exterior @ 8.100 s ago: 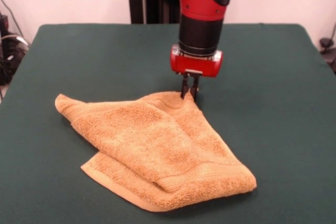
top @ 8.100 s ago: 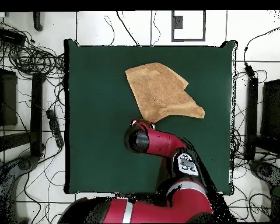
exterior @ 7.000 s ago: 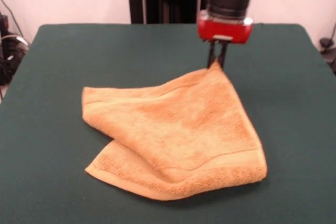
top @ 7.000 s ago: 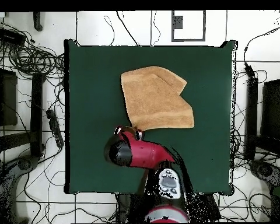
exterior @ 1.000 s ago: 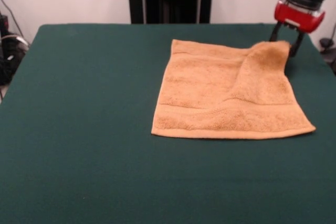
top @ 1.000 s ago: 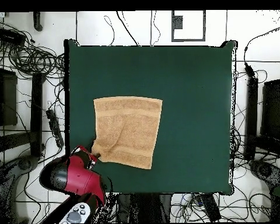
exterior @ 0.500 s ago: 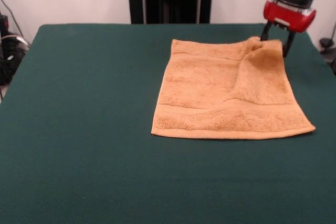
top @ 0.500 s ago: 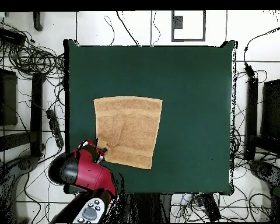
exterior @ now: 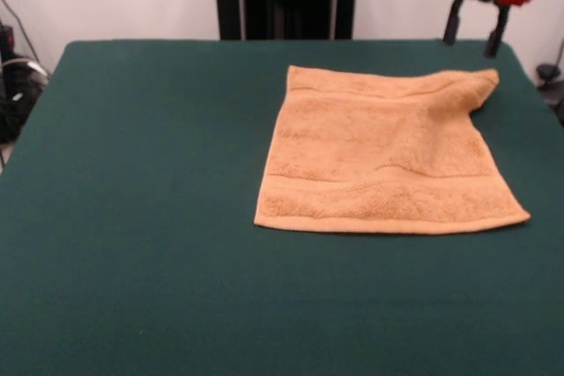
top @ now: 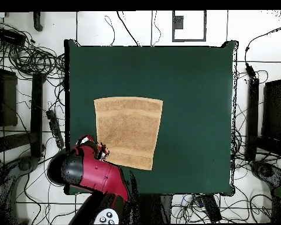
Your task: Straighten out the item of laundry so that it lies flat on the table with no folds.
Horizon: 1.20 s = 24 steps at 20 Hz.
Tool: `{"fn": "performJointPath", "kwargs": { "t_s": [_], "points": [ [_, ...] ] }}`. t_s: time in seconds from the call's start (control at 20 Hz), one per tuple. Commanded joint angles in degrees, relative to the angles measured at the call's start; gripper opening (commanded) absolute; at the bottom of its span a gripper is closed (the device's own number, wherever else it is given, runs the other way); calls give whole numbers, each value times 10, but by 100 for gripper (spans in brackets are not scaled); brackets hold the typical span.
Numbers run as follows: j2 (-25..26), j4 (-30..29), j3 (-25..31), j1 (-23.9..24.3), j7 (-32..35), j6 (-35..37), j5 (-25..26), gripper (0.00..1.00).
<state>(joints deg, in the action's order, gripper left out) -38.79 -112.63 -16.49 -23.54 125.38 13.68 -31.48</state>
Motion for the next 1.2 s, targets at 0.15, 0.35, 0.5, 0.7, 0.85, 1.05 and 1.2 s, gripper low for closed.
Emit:
{"fn": "performJointPath", "kwargs": {
  "t_s": [0.15, 0.35, 0.5, 0.7, 0.85, 1.05, 1.2],
  "points": [
    [-92, 37, 46, 55, 26, 136, 43, 100],
    [-102, 50, 52, 72, 27, 157, 57, 100],
    [-103, 75, 51, 87, 23, 168, 72, 100],
    [-70, 139, 49, 118, 4, 197, 102, 100],
    [-28, 188, 50, 134, 9, 199, 118, 100],
    [43, 263, 53, 149, 30, 205, 130, 100],
    [83, 313, 57, 161, 31, 222, 139, 100]
  ]
}}
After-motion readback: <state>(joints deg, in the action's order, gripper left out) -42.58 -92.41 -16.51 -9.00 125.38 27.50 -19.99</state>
